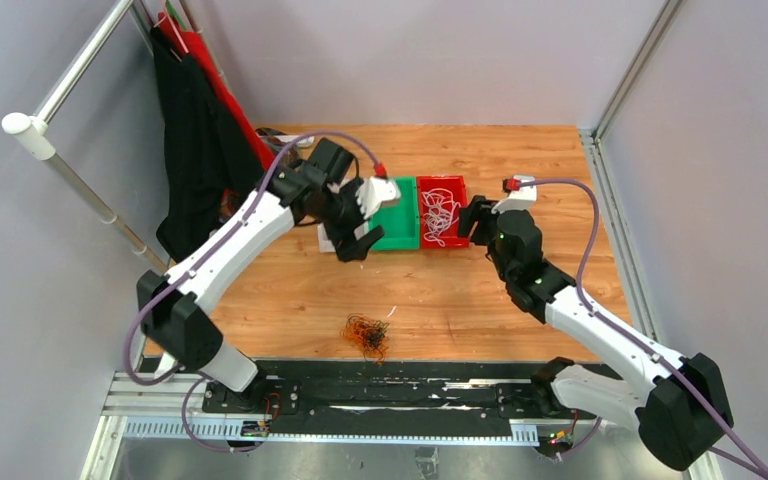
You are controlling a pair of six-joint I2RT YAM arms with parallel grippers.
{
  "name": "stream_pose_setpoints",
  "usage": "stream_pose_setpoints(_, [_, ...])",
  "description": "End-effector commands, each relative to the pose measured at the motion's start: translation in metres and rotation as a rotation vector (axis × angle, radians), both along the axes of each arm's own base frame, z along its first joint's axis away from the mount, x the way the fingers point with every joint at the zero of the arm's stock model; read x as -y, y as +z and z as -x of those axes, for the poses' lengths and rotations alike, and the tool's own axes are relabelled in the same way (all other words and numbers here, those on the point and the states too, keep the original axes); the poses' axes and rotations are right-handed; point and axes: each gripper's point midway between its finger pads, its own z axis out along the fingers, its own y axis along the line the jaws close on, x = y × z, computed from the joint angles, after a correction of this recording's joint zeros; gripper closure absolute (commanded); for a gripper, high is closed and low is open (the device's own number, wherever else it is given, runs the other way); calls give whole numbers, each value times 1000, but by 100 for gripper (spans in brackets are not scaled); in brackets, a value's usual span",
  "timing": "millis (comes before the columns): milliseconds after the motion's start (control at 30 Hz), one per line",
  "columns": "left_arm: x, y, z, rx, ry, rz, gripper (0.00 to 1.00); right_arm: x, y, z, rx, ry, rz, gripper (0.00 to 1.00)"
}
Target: Untangle the cables
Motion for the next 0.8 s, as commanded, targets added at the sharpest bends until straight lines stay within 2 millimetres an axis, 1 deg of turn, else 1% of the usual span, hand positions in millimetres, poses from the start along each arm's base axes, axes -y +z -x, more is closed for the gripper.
stream_pose_setpoints(0, [-13, -42, 59, -189, -101, -25, 8, -21, -5, 8, -7, 88, 32, 39])
stream_pose_setpoints(67, [-12, -54, 71, -259, -89, -16, 12, -28, -9, 11, -9, 111, 42, 40])
stream_pose_setpoints(133, [-11, -64, 82, -327, -87, -7, 19, -31, -13, 14, -12, 120, 59, 42])
stream_pose_setpoints(167, [-11, -70, 87, -357, -88, -7, 20, -32, -15, 14, -15, 122, 68, 43])
stream_pose_setpoints(267, [-11, -89, 100, -426, -87, 7, 21, -32, -17, 15, -18, 118, 82, 44])
stream_pose_setpoints(367, [-10, -99, 108, -451, -97, 31, 21, -32, -19, 15, -20, 117, 85, 44])
stream_pose_setpoints(467, [-6, -102, 110, -456, -91, 58, 21, -33, -21, 15, -26, 116, 84, 45])
stream_pose_setpoints(533, [-7, -108, 113, -468, -79, 62, 23, -34, -22, 14, -32, 118, 81, 46])
stream_pose_setpoints(600, [-7, -114, 113, -470, -61, 63, 29, -35, -23, 14, -36, 119, 76, 48])
stream_pose_setpoints(667, [-5, -118, 109, -454, -38, 73, 38, -37, -24, 15, -39, 124, 70, 49])
stream_pose_setpoints(767, [-1, -117, 104, -426, -21, 100, 54, -38, -26, 16, -41, 132, 69, 52])
